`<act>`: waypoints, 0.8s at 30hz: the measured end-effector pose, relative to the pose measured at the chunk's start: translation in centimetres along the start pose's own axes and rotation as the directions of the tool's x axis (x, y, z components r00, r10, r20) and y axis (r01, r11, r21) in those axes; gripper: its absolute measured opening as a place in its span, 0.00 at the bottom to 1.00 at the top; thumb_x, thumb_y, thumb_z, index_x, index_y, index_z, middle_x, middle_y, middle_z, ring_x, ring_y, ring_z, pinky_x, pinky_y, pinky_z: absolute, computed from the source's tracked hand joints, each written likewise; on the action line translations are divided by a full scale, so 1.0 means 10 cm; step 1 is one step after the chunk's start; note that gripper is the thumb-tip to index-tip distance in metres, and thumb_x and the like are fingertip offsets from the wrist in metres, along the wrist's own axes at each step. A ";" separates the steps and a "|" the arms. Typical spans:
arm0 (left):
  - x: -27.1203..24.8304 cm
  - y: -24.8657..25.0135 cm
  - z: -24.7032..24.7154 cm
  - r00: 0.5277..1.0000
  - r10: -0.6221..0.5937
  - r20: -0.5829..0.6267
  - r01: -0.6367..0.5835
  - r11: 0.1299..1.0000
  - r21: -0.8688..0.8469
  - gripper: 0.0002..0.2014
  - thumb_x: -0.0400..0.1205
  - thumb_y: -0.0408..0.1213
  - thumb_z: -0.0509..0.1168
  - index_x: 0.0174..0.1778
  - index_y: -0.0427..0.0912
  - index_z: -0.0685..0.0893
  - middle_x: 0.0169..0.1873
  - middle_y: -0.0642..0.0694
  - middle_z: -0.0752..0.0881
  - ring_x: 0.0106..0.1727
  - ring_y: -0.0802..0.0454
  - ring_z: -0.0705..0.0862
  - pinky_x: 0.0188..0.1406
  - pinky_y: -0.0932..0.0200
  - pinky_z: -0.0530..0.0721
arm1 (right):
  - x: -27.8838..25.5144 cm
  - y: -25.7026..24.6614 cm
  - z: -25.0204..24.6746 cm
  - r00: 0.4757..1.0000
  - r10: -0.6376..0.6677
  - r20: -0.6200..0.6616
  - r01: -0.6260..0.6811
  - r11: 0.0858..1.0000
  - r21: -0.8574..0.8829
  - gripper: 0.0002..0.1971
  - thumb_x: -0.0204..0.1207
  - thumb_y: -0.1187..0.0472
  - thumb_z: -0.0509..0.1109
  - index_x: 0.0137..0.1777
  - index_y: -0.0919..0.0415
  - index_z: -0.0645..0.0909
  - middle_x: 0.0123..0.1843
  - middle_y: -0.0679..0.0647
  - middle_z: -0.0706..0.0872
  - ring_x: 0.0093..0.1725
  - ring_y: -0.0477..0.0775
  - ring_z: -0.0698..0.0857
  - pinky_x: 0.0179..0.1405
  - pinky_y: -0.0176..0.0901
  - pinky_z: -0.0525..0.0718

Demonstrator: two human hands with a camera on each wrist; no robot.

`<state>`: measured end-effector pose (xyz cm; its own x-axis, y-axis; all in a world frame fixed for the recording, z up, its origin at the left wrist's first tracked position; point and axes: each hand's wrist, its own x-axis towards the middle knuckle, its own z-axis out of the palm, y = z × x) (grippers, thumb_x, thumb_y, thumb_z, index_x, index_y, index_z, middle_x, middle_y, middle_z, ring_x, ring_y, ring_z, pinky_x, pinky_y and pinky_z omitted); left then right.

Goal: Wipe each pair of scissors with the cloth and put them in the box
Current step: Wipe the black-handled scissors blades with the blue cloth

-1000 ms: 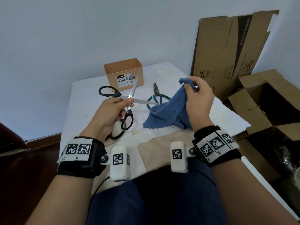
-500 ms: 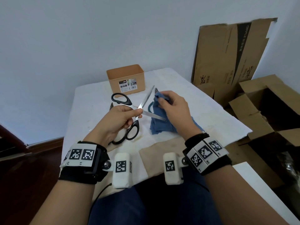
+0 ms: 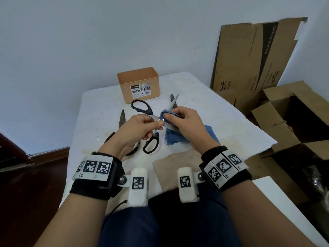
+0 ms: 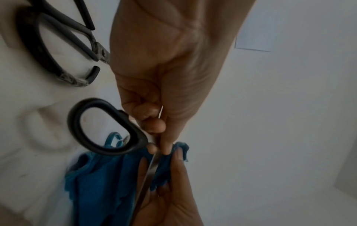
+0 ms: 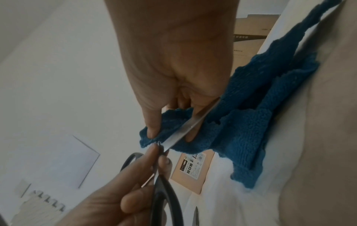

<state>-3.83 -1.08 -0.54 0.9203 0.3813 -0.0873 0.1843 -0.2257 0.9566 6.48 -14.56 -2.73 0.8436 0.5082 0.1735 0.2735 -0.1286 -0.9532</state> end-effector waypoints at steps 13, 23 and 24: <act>0.04 -0.04 0.00 0.998 0.060 0.027 -0.061 0.997 0.046 0.05 0.82 0.36 0.72 0.45 0.37 0.87 0.25 0.57 0.84 0.23 0.63 0.72 0.23 0.73 0.70 | -0.06 -0.02 0.00 0.999 0.017 -0.028 -0.018 1.000 -0.018 0.09 0.75 0.53 0.75 0.38 0.56 0.84 0.35 0.52 0.85 0.38 0.47 0.82 0.42 0.46 0.82; 0.06 -0.08 -0.02 0.998 0.053 0.039 -0.054 0.998 0.042 0.07 0.81 0.36 0.73 0.48 0.35 0.88 0.35 0.45 0.86 0.25 0.61 0.73 0.26 0.73 0.72 | -0.07 -0.05 -0.03 0.994 0.064 -0.088 -0.062 0.998 0.030 0.09 0.75 0.54 0.75 0.39 0.60 0.86 0.37 0.55 0.87 0.40 0.50 0.84 0.46 0.49 0.84; 0.06 -0.09 -0.01 0.998 0.048 0.043 -0.050 0.998 0.038 0.06 0.81 0.36 0.73 0.48 0.36 0.88 0.35 0.44 0.86 0.25 0.61 0.73 0.26 0.73 0.72 | -0.07 -0.05 -0.03 0.993 0.064 -0.096 -0.061 0.998 0.027 0.10 0.75 0.54 0.75 0.40 0.61 0.86 0.37 0.56 0.87 0.39 0.50 0.83 0.46 0.49 0.84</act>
<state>-3.50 -0.56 -1.42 0.9422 0.3309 -0.0530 0.1512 -0.2786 0.9484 5.87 -15.10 -2.33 0.8998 0.4148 0.1353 0.2086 -0.1367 -0.9684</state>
